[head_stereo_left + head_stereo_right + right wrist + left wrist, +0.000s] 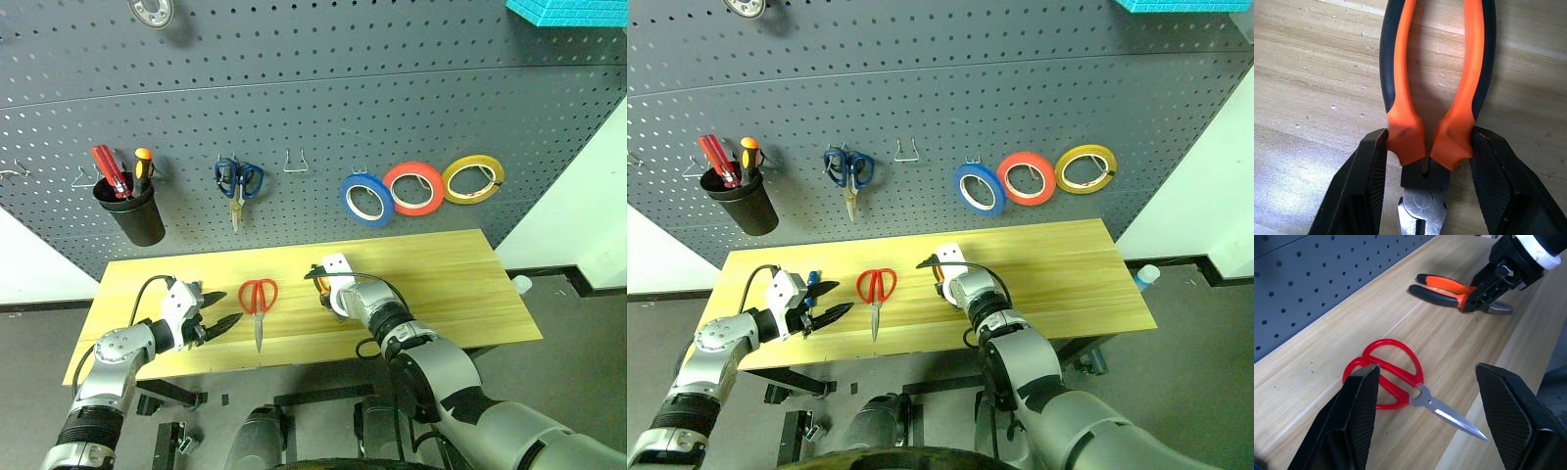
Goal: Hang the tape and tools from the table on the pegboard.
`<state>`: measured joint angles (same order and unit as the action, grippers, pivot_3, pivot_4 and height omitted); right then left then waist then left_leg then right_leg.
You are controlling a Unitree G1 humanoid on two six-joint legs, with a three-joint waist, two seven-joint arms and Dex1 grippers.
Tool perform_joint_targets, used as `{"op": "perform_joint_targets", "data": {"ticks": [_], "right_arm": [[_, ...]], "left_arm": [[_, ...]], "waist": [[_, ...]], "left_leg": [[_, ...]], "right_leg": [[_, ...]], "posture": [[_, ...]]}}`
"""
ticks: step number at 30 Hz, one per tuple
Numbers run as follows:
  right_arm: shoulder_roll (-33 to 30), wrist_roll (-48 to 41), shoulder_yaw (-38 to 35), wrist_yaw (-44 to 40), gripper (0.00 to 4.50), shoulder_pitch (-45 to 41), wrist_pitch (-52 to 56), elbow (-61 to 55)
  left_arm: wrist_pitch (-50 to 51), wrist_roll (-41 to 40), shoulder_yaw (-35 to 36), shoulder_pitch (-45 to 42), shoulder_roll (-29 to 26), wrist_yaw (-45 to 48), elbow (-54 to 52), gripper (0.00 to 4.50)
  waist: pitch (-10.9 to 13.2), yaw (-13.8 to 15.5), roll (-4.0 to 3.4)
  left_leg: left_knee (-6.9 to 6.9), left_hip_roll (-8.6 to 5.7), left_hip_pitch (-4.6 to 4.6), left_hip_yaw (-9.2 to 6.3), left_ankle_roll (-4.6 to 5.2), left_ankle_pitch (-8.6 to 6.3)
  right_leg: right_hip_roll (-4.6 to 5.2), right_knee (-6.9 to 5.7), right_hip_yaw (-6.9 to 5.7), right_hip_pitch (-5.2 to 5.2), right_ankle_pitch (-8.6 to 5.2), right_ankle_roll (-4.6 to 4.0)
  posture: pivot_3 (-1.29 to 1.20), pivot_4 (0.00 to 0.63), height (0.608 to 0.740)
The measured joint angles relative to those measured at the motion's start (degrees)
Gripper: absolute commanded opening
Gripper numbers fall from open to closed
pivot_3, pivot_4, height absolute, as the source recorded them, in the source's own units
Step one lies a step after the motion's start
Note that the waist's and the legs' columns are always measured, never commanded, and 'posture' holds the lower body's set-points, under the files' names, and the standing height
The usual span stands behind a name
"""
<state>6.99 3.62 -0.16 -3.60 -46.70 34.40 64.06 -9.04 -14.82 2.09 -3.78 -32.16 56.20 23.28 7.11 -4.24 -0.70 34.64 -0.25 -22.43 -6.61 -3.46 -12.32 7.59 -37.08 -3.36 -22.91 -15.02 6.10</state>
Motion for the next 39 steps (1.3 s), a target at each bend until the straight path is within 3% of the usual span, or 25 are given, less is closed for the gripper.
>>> {"op": "perform_joint_targets", "data": {"ticks": [5, 11, 16, 21, 28, 34, 39], "right_arm": [[-1.54, 2.83, 5.7, -3.41, 2.09, 2.0, -2.98, -2.53], [-10.68, 9.78, 20.54, -15.33, 2.09, 16.94, -20.86, -28.67], [-16.82, 8.25, 22.82, -24.54, 2.09, 21.9, -32.23, -47.55], [-18.33, 4.75, 21.94, -28.52, 2.09, 21.92, -38.51, -56.83], [-13.47, -1.58, 13.1, -24.7, 2.09, 10.07, -40.41, -54.73], [-7.56, -5.27, 5.54, -18.72, 2.09, -5.11, -47.69, -35.76], [-5.39, -7.41, 2.79, -19.11, 2.09, -10.03, -54.05, -21.36]], "left_arm": [[-1.3, -2.61, 2.77, 1.73, 1.8, -0.17, -2.03, 3.24], [-6.84, -11.76, 11.0, 2.59, 6.42, -0.38, -7.9, 3.24], [-9.43, -12.92, 12.64, 2.28, 9.45, -3.1, -10.29, 3.24], [-12.66, -12.34, 12.98, -1.86, 12.0, -7.62, -10.52, 3.24], [-16.36, -10.0, 12.65, -7.82, 13.13, -10.18, -5.59, 3.24], [-15.9, -9.54, 10.14, -9.62, 14.56, -7.8, -1.27, 3.24], [-15.19, -9.45, 9.9, -9.36, 14.79, -7.42, -0.78, 3.24]], "waist": [[0.06, 0.05, -0.02], [0.27, 0.05, 0.01], [0.4, 0.29, 0.17], [0.54, 0.62, 0.49], [0.54, 0.18, 0.5], [0.52, 0.2, 0.52], [0.53, 0.17, 0.51]], "left_leg": [[0.0, 0.0, -0.07, 0.02, 0.0, 0.0], [-0.02, 0.0, -0.35, 0.06, 0.0, 0.0], [0.06, 0.01, -0.3, 0.07, -0.01, 0.0], [0.33, 0.01, -0.36, 0.06, -0.02, 0.0], [0.36, 0.02, -0.43, 0.08, -0.04, 0.01], [0.28, 0.1, -0.48, 0.05, -0.03, 0.02], [0.22, 0.1, -0.48, 0.06, -0.03, 0.02]], "right_leg": [[0.0, 0.03, 0.05, -0.09, -0.04, -0.09], [0.0, 0.09, 0.07, -0.33, 0.03, 0.08], [-0.03, 0.08, 0.06, -0.28, 0.04, 0.07], [-0.03, 0.12, 0.06, -0.17, 0.06, -0.08], [-0.09, 0.14, 0.06, -0.25, 0.24, -0.09], [-0.22, 0.15, 0.06, -0.3, 0.37, -0.28], [-0.22, 0.15, 0.08, -0.32, 0.36, -0.27]], "posture": [[-0.07, 0.105, 0.74], [-0.07, 0.105, 0.74], [-0.07, 0.101, 0.74], [-0.08, 0.084, 0.74], [-0.1, 0.066, 0.74], [-0.08, 0.064, 0.74], [-0.05, 0.069, 0.74]]}}
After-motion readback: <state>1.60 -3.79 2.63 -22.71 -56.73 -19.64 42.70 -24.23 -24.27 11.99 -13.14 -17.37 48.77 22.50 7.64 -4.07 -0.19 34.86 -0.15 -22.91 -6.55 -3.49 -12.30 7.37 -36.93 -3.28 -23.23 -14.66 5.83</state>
